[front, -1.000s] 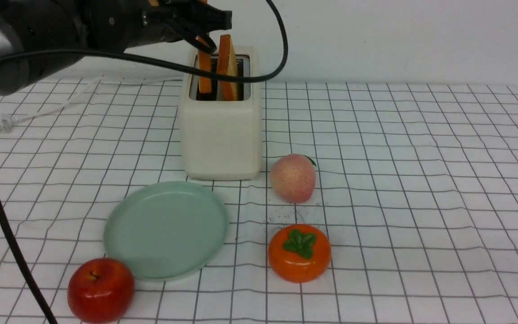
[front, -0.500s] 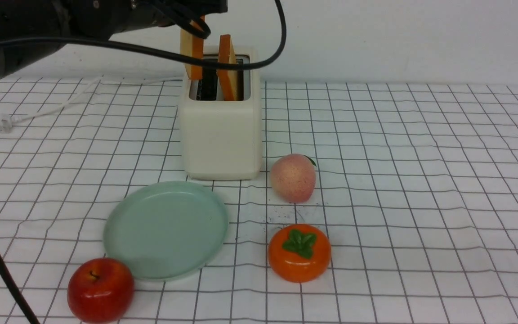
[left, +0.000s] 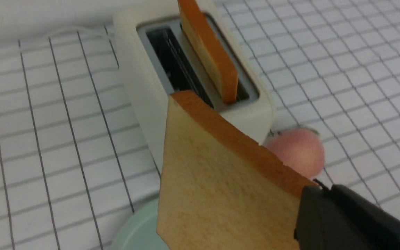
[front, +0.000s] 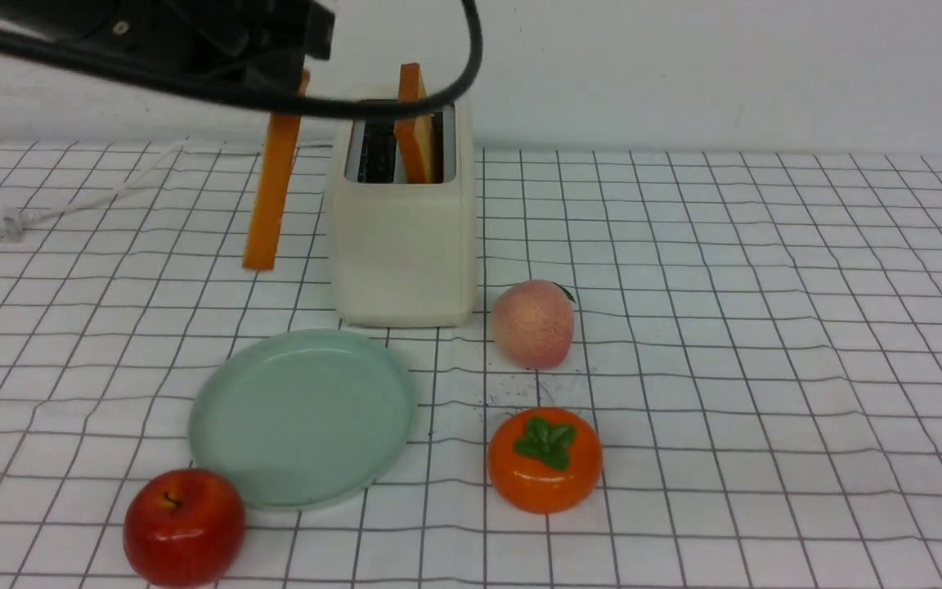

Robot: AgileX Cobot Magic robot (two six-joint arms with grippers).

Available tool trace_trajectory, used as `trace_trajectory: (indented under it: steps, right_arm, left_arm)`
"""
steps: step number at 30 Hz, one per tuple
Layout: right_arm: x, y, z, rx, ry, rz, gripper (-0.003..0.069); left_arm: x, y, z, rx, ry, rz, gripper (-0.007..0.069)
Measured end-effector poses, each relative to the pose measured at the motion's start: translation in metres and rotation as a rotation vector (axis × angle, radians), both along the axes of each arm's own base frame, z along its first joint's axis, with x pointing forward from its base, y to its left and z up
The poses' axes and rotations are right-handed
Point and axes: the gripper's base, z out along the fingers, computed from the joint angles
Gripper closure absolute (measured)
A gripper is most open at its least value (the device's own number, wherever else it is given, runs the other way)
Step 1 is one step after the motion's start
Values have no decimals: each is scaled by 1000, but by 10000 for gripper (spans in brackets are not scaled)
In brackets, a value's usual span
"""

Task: Take toasted bread from bread machine on white checkered table place on plate.
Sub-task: 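Place the slice of bread on the plate with the left gripper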

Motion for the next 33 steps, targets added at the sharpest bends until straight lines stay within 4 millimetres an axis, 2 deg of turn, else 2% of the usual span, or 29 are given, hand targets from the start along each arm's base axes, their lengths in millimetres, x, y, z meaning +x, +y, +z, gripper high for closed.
trace_trajectory:
  steps: [2, 3, 4, 5, 6, 8, 11, 16, 21, 25, 33]
  right_arm:
    - [0, 0, 0, 0, 0, 0, 543]
    - [0, 0, 0, 0, 0, 0, 543]
    - [0, 0, 0, 0, 0, 0, 543]
    - [0, 0, 0, 0, 0, 0, 543]
    - [0, 0, 0, 0, 0, 0, 543]
    - [0, 0, 0, 0, 0, 0, 543]
    - [0, 0, 0, 0, 0, 0, 543]
    - [0, 0, 0, 0, 0, 0, 539]
    - [0, 0, 0, 2, 0, 1, 535]
    - [0, 1, 1, 14, 2, 5, 536]
    - [-1, 2, 0, 8, 3, 19, 536]
  left_arm:
    - [-6, 2, -5, 7, 20, -1, 637]
    - [-10, 3, -16, 19, 54, -3, 637]
    - [-11, 4, -19, 25, 62, -4, 637]
    - [-15, 5, -32, 45, 95, -6, 637]
    - [-15, 5, -36, 52, 103, -8, 637]
    - [-14, 6, -62, 88, 134, -14, 637]
    - [-9, 7, -89, 130, 123, -23, 637]
    - [-4, -4, -114, 196, 95, -65, 637]
    - [2, -25, -135, 288, 82, -136, 637]
    - [8, -24, -146, 318, 113, -84, 637]
    - [10, -19, -148, 309, 134, 3, 637]
